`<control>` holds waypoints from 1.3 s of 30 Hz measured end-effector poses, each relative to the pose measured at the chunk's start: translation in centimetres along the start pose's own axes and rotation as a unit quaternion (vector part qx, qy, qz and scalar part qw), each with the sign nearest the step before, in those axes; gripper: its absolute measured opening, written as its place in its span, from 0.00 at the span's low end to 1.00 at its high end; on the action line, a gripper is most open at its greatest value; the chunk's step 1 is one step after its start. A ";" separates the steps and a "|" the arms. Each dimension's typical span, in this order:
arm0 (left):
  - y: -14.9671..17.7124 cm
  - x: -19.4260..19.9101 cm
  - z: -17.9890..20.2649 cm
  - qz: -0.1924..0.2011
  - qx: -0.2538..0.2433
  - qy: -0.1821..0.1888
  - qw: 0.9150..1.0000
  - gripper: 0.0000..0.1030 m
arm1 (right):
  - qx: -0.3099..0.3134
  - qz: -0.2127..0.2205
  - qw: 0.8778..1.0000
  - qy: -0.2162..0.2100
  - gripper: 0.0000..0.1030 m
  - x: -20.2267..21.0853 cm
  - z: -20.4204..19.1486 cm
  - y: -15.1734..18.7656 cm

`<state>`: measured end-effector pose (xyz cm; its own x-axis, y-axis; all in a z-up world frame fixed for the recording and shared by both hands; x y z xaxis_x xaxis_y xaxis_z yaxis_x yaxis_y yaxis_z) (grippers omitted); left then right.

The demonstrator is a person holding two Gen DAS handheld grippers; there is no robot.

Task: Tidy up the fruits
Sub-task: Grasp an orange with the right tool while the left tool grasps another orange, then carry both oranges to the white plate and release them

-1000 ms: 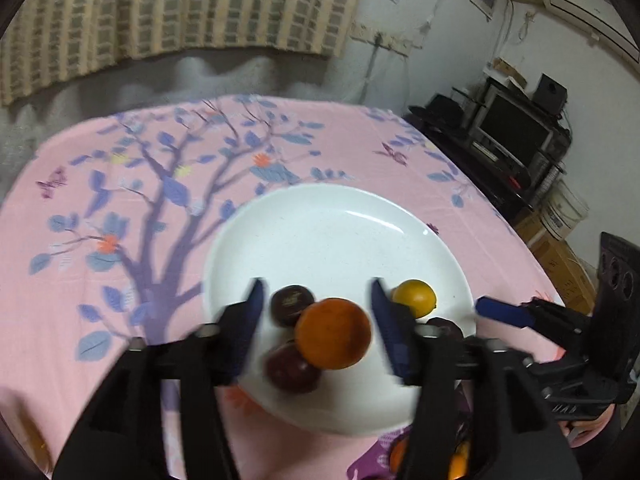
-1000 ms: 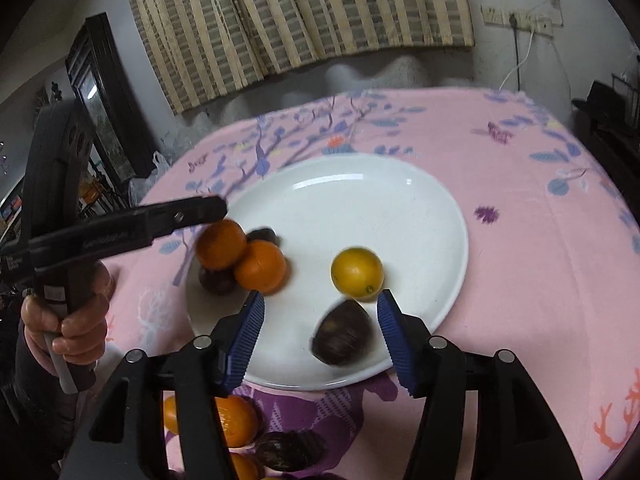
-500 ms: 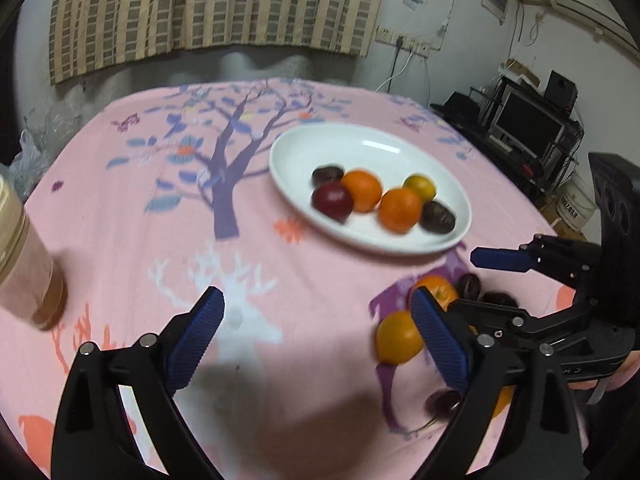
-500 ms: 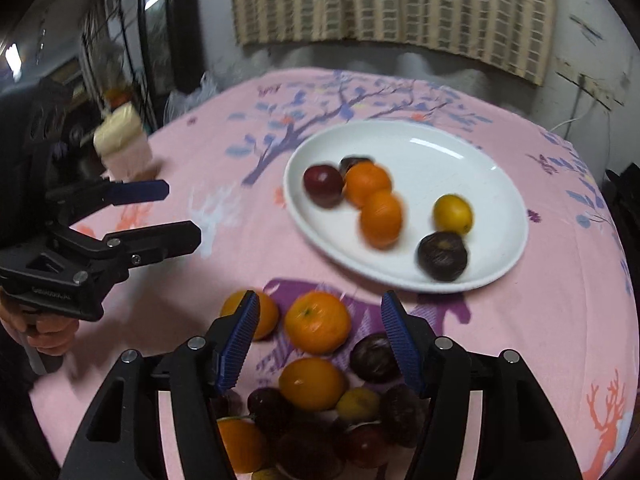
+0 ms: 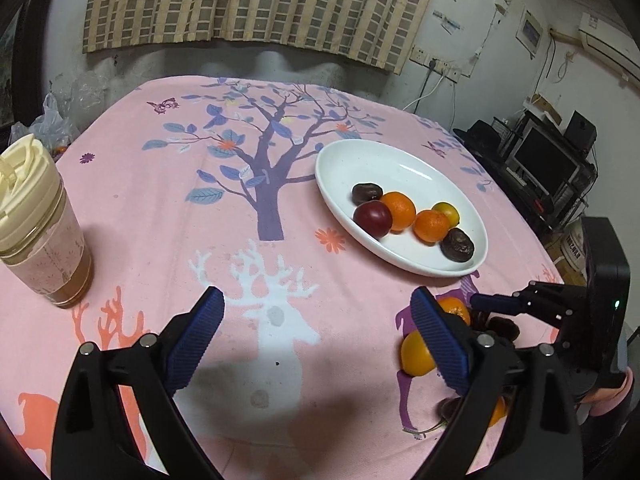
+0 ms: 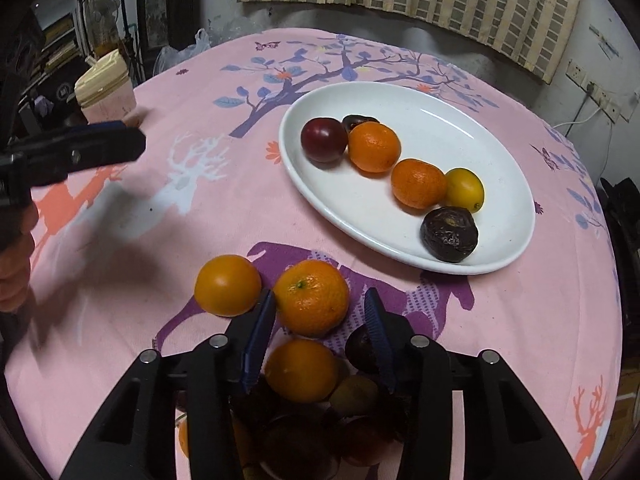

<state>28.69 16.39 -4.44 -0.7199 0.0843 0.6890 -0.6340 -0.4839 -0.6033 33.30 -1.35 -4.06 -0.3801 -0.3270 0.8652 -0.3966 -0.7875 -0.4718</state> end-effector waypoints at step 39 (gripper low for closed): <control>7.8 -7.1 7.3 -0.125 -0.146 0.051 0.980 0.36 | -0.141 0.115 0.983 -0.015 0.42 6.1 4.9 0.8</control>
<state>30.95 5.64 -11.06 -0.5466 0.2628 0.7951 -0.8374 -0.1687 -0.5199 34.74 -6.52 1.63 -0.4642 -0.4971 0.7331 -0.5213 -0.5158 -0.6798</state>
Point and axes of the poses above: each gripper's, at about its wrist camera, not at the fingertips, and x roughly against the way its jaws point, z to its right, y to its underside, the point moved 4 cm from there along -x, roughly the way its jaws point, and after that the axes turned 14 degrees about x, right-handed, at the moved point
